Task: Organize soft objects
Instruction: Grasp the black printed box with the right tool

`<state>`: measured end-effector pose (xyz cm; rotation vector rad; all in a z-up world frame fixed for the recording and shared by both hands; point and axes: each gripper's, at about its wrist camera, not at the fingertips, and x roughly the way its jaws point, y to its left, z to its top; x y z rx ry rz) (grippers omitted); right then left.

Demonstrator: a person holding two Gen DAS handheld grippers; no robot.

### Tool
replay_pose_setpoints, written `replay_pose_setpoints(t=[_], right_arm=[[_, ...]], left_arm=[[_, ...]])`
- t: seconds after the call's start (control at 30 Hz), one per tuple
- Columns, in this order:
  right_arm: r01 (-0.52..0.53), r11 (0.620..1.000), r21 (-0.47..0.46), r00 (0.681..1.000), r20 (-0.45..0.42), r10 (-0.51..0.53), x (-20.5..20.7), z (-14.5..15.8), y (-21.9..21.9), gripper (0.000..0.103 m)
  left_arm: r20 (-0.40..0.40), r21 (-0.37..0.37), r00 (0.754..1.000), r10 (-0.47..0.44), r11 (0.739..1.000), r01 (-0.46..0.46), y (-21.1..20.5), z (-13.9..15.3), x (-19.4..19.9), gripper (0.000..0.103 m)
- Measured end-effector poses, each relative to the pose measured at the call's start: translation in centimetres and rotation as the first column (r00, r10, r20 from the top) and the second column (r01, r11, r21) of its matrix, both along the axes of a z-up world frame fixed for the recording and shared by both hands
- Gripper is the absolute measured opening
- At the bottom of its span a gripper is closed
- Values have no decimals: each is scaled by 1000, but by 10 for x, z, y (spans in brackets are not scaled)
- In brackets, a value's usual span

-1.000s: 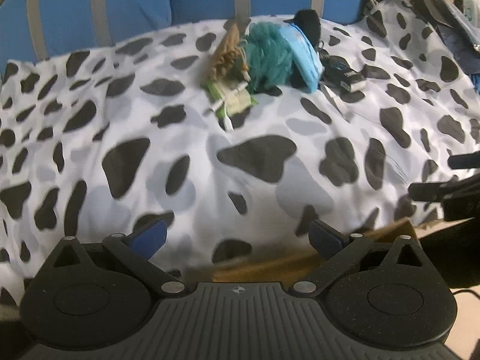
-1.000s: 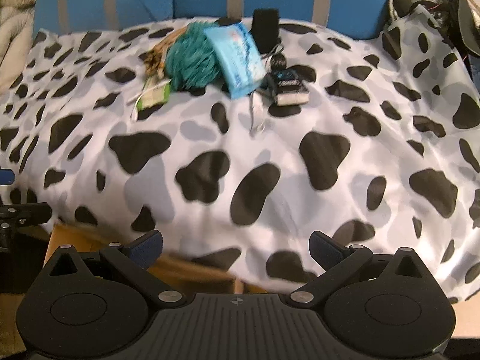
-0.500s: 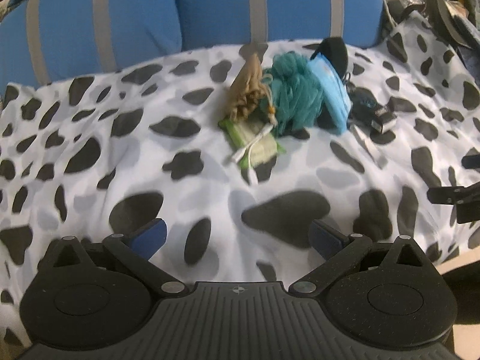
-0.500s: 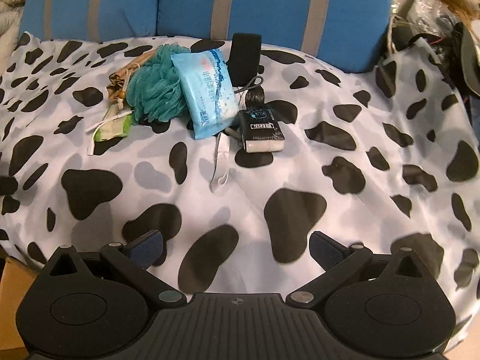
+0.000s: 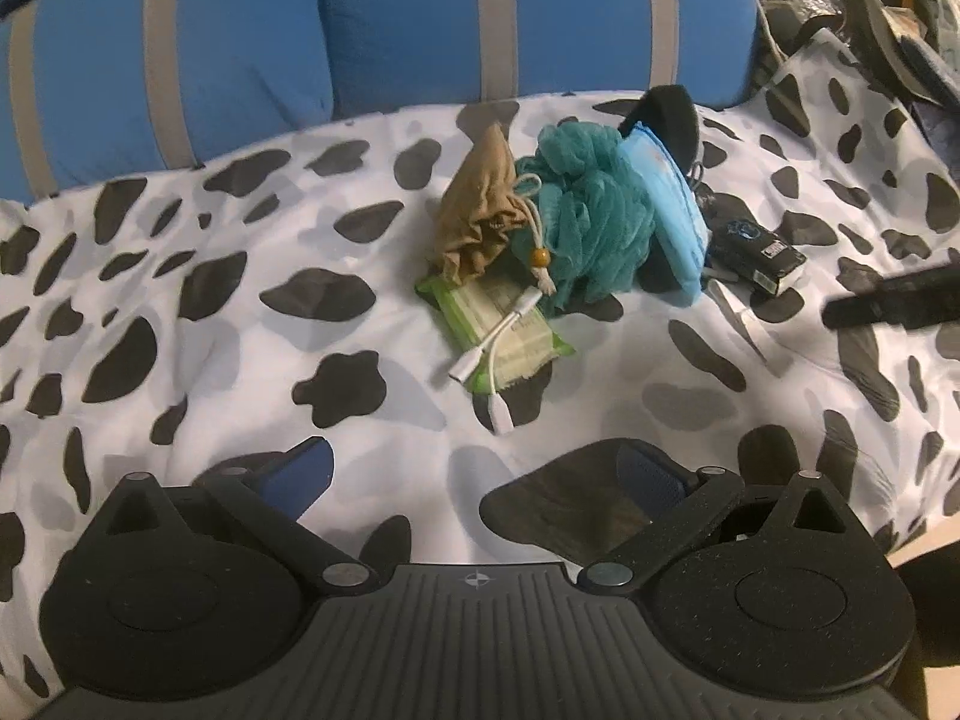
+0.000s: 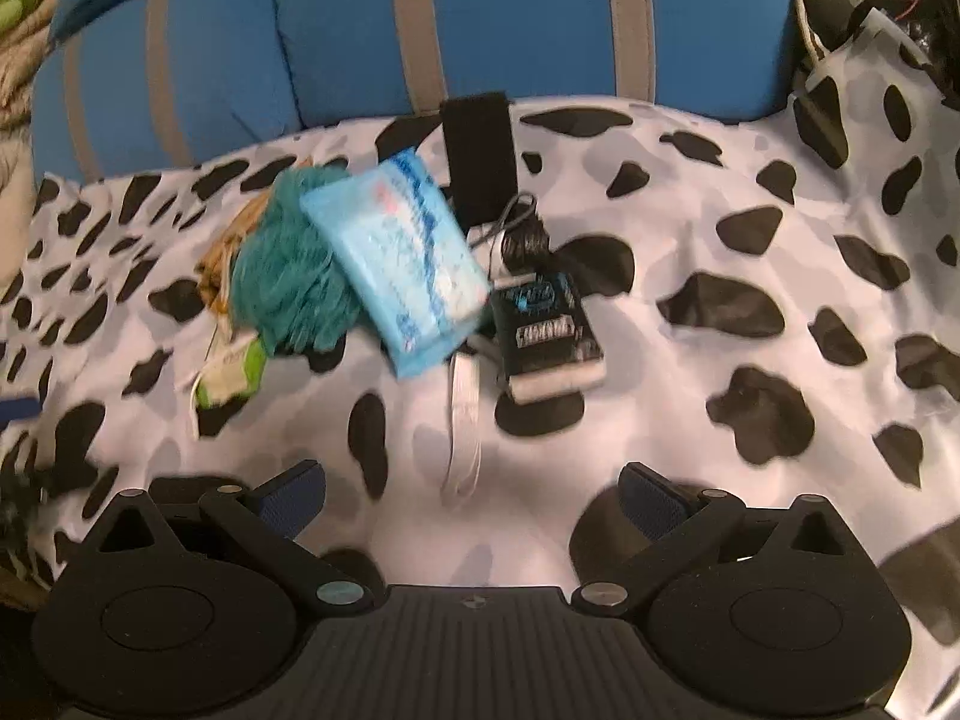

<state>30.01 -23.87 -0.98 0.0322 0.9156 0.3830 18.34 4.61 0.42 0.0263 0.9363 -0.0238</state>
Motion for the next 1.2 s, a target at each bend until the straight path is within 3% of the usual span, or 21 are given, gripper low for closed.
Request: replay_pose_setpoints(t=[0.23, 0.47, 0.93, 1.03, 1.2], right_arm=[[13, 999, -43, 997, 71, -10, 32, -8, 2, 103], [-29, 991, -132, 992, 116, 45, 58, -23, 9, 102], [-70, 982, -176, 996, 47, 80, 89, -45, 22, 72], [-67, 981, -184, 997, 32, 74, 92, -49, 23, 52], [-70, 985, -157, 996, 40, 77, 88, -41, 24, 52]], left_arm=[[31, -25, 999, -34, 999, 35, -8, 4, -1, 103], [28, -51, 999, -30, 998, 31, -9, 5, 4, 103], [18, -112, 999, -49, 992, 51, -4, 3, 1, 103], [18, -108, 998, -56, 992, 57, -5, 1, 1, 103], [29, -76, 997, -69, 995, 71, -11, 1, 3, 103]])
